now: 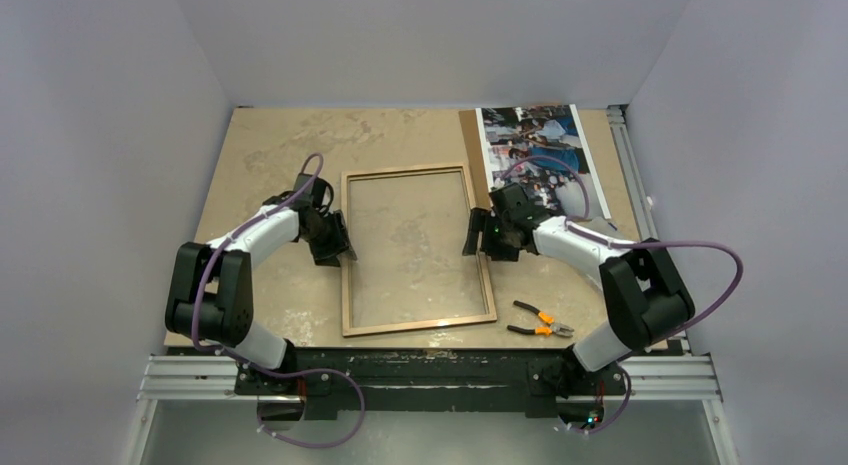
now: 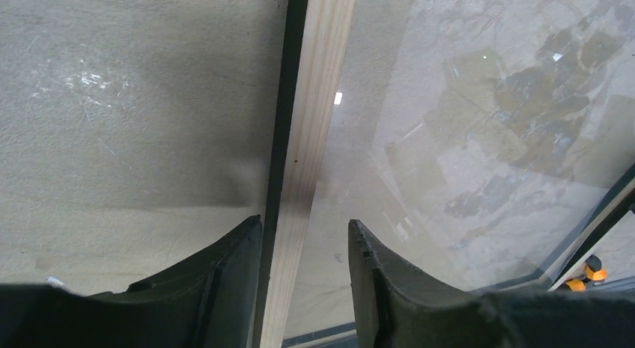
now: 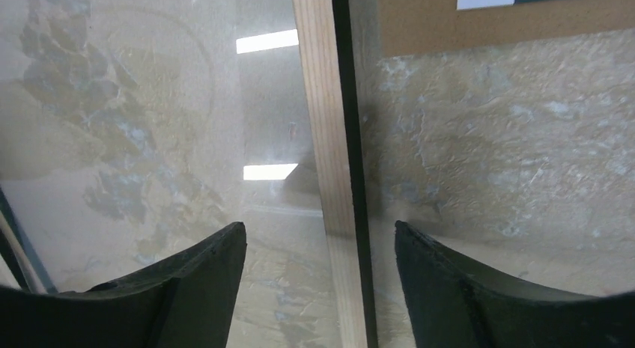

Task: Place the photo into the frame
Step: Place the photo frame item in the photo frame, then move the photo frame to the center of the board, then adjust the photo frame item on the photo frame.

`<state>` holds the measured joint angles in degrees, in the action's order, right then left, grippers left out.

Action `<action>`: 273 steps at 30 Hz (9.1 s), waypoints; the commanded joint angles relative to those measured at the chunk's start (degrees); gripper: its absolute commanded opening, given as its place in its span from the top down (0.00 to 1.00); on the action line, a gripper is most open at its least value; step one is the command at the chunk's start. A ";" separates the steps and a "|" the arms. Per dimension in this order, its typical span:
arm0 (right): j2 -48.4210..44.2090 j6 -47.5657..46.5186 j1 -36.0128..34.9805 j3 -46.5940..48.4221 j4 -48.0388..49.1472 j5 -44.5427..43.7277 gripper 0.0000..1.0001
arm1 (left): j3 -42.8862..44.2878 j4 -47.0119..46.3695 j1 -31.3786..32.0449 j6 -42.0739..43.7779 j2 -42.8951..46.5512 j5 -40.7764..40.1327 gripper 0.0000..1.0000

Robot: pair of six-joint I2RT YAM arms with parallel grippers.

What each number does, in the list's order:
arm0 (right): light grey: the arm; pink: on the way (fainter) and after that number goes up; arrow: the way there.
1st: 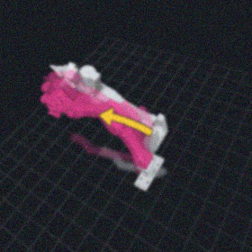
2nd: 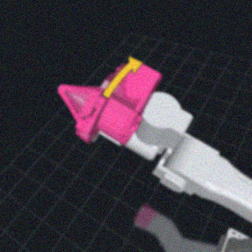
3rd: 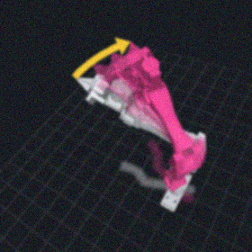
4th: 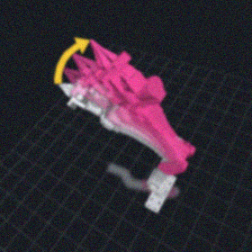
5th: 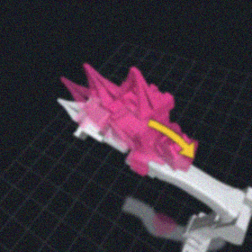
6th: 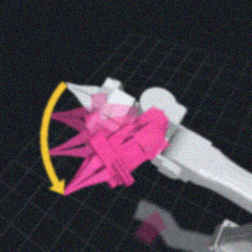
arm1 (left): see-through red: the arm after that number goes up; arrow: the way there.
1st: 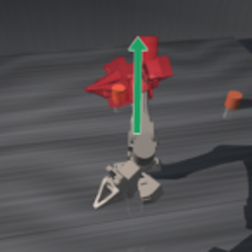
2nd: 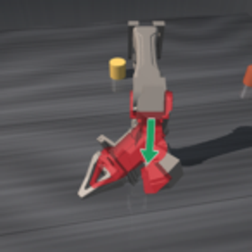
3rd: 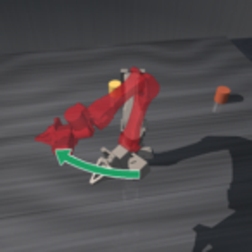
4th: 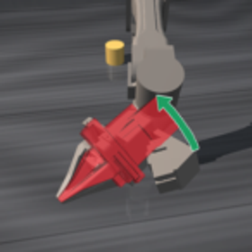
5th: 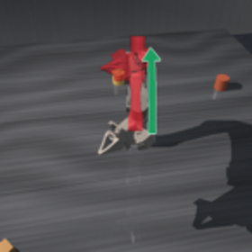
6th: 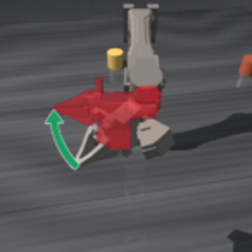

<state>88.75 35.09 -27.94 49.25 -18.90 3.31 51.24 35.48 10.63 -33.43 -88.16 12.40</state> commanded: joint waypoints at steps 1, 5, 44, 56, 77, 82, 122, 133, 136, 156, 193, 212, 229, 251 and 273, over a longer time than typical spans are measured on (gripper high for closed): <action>0.30 -1.28 2.56 1.65 3.22 3.77 0.33 | -0.10 -0.82 0.10 -0.76 2.38 -0.52 0.53; 2.95 -2.52 3.59 3.53 3.68 4.48 0.43 | 0.30 0.51 0.09 -0.99 3.13 -2.73 0.47; 12.50 2.09 -7.75 10.74 4.76 1.27 1.00 | 12.12 13.44 0.04 0.38 6.06 -20.70 0.22; 10.22 3.69 -8.74 9.23 7.75 6.21 0.69 | 7.53 5.95 0.09 -0.28 21.14 -12.82 0.21; 6.99 7.19 -8.79 2.02 10.15 8.50 0.51 | 6.05 9.54 -4.98 -1.81 2.09 -13.06 0.31; 7.43 9.57 -8.72 0.66 14.01 13.21 0.51 | 6.19 5.86 -5.96 -1.31 -3.28 -7.93 0.32; 3.10 -7.21 8.34 14.23 -7.31 -1.84 0.25 | -4.57 -19.99 -3.10 -8.97 22.69 20.88 0.20; 1.43 -8.51 7.88 11.39 -8.03 1.17 0.26 | 1.60 0.94 11.99 -2.10 14.90 3.04 0.32; 0.97 -8.16 7.82 9.41 -7.12 1.69 0.26 | -2.70 1.13 14.85 -4.89 14.98 1.97 0.39; 0.98 -6.40 7.82 4.29 -3.85 4.84 0.27 | -12.92 10.61 38.55 -22.23 22.02 -11.86 1.00; -1.25 6.33 -10.14 -7.60 9.95 20.52 0.42 | -8.25 11.10 39.07 -25.89 9.51 -23.01 1.00; 4.18 5.81 -12.70 -7.45 7.39 14.40 1.00 | -7.77 8.69 34.94 -23.99 6.49 -23.15 1.00; 5.54 5.16 -13.60 -6.21 6.06 13.44 1.00 | -8.29 6.50 31.25 -22.13 3.31 -22.29 1.00; 6.26 4.57 -14.42 -5.05 4.51 12.53 1.00 | -4.64 5.94 29.06 -19.34 -3.47 -23.05 1.00; 6.55 4.42 -14.56 -4.39 3.94 12.45 1.00 | -2.97 6.69 28.94 -16.08 3.58 -22.07 1.00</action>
<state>91.92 41.95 -40.99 45.80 -13.23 22.20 49.34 47.16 39.92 -51.44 -88.18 -3.42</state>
